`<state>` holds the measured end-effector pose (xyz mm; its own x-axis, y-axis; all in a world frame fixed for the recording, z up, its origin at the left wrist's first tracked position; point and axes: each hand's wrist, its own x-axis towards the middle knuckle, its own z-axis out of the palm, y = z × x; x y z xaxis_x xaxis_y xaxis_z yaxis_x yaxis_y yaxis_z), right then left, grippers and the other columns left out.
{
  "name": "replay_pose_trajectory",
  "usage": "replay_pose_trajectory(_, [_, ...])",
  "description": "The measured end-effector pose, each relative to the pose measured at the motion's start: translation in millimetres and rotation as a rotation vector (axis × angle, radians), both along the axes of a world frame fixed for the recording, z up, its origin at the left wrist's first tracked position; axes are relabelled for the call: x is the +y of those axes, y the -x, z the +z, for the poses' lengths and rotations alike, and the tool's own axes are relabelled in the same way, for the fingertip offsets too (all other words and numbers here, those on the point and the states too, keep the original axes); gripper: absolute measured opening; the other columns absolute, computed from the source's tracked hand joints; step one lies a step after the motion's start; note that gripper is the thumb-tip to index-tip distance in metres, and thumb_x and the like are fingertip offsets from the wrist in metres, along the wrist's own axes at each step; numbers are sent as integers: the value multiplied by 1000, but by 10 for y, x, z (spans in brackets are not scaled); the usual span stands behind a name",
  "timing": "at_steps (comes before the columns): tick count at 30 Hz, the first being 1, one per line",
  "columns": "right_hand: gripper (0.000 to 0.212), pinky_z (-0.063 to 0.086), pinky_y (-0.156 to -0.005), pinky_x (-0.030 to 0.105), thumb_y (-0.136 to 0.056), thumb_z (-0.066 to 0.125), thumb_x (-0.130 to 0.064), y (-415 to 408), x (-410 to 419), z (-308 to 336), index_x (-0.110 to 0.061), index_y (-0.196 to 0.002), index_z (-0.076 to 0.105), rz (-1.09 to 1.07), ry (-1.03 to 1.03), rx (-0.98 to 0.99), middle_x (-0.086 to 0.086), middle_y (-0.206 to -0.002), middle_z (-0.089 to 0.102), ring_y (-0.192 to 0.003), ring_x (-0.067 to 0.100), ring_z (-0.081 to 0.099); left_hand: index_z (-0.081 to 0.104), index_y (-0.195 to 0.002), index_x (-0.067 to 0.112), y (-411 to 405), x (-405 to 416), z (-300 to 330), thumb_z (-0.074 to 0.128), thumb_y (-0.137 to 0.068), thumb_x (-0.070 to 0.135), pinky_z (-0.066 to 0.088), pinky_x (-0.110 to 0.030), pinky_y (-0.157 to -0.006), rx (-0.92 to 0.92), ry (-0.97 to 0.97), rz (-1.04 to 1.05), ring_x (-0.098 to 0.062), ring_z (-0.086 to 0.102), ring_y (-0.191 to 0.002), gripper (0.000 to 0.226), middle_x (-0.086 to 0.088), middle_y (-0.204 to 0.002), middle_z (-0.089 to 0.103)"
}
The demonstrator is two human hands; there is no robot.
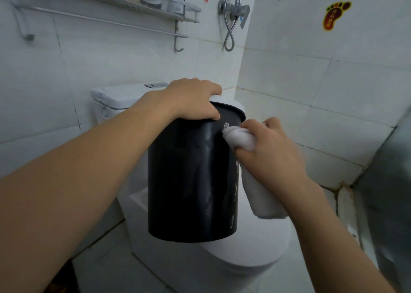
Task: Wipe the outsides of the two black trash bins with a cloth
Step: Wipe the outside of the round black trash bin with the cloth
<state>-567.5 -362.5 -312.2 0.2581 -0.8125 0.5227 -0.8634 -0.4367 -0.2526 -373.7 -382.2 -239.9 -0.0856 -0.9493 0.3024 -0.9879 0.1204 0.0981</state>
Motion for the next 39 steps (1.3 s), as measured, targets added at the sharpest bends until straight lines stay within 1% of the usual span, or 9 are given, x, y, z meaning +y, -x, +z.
replay_pose_trajectory(5, [36,38,-64,32,-83,58,-34,-105,-60,-57,-39,-118,53,21,24,-6,-3,-107,39,-78,24,49,41,-98,41,-13,-10,3,68,-81,47,30,-32,-72,22,-6,-20,-22,44,-91,32,10,-96,45])
replay_pose_trajectory(10, [36,33,-59,31,-81,59,-34,-77,9,-178,-38,-115,51,34,35,57,-6,-103,34,-72,21,41,45,-95,41,-75,-68,-20,70,-78,50,34,-32,-72,33,7,-56,-23,49,-90,31,15,-86,48])
replay_pose_trajectory(12, [37,35,-58,30,-80,59,-35,-56,49,-206,-40,-115,49,49,32,93,-7,-104,35,-73,20,41,48,-94,40,-92,-82,-9,72,-79,48,34,-31,-72,54,-1,-95,-21,49,-89,30,20,-80,46])
replay_pose_trajectory(14, [36,36,-58,31,-80,59,-36,-48,52,-193,-40,-114,50,56,37,93,-7,-105,36,-73,20,42,53,-94,38,-111,-84,8,74,-79,46,34,-30,-72,79,-8,-129,-18,50,-88,27,23,-80,48])
replay_pose_trajectory(18, [35,32,-57,30,-83,58,-35,-80,-43,-109,-39,-117,51,41,51,10,-7,-106,33,-75,20,44,62,-100,35,-113,-74,31,76,-78,46,37,-29,-70,116,-19,-160,-17,54,-88,28,20,-83,54])
replay_pose_trajectory(23, [32,26,-54,30,-84,57,-32,-117,-81,-103,-38,-115,50,25,72,-27,-7,-104,30,-75,21,41,55,-97,40,-81,-83,17,75,-79,48,34,-29,-70,93,-11,-168,-17,51,-88,28,20,-82,51])
replay_pose_trajectory(29, [37,33,-57,29,-81,58,-33,-41,100,-245,-40,-116,48,55,48,85,-6,-109,36,-76,18,40,58,-104,37,-88,-87,8,75,-79,45,32,-29,-71,104,-11,-152,-17,49,-87,32,20,-82,51])
replay_pose_trajectory(31, [37,34,-57,30,-81,58,-34,-28,107,-245,-40,-116,48,57,40,86,-6,-110,38,-77,18,41,56,-101,38,-86,-85,4,75,-79,45,32,-29,-71,101,-13,-148,-17,50,-87,30,23,-81,49])
replay_pose_trajectory(39, [32,33,-62,31,-85,57,-35,-79,-123,-39,-38,-117,50,29,46,-41,-4,-107,34,-80,22,45,58,-97,35,-43,-73,4,74,-77,46,34,-31,-67,93,-5,-158,-17,52,-84,28,18,-79,52])
